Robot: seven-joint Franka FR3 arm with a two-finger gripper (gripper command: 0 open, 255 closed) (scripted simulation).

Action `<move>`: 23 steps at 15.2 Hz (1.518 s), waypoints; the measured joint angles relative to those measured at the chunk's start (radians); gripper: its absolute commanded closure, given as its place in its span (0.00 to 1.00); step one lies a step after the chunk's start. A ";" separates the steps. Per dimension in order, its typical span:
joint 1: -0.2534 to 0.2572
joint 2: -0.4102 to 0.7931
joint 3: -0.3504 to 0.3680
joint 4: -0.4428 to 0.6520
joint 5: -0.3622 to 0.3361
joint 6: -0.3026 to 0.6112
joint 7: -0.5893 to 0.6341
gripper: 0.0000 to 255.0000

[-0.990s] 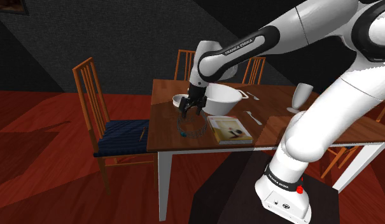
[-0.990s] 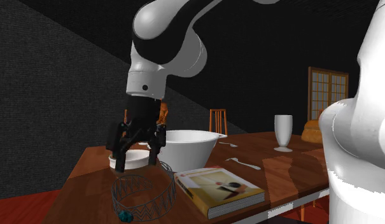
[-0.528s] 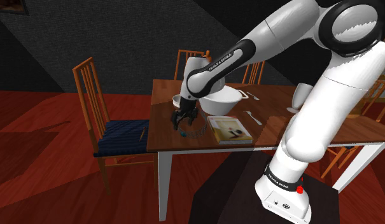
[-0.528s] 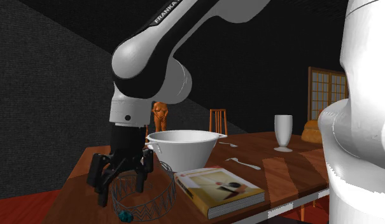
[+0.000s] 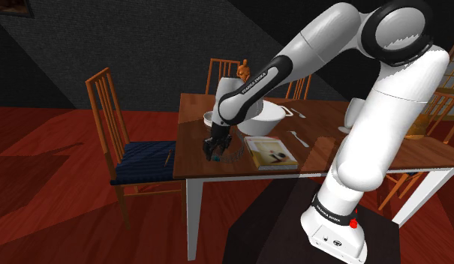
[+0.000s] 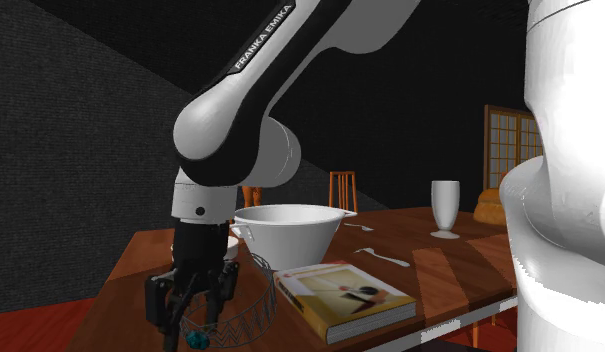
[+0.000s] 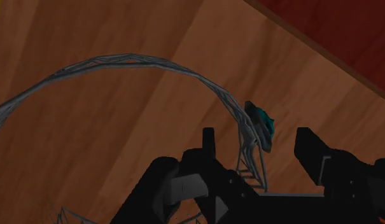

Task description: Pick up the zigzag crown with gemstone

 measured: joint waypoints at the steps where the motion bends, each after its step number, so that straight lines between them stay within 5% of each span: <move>1: 0.000 0.001 0.000 0.000 0.000 0.001 0.000 1.00; 10: -0.001 -0.004 -0.001 0.001 -0.001 -0.004 0.000 1.00; 23: -0.005 -0.138 -0.005 0.052 -0.017 -0.189 0.024 1.00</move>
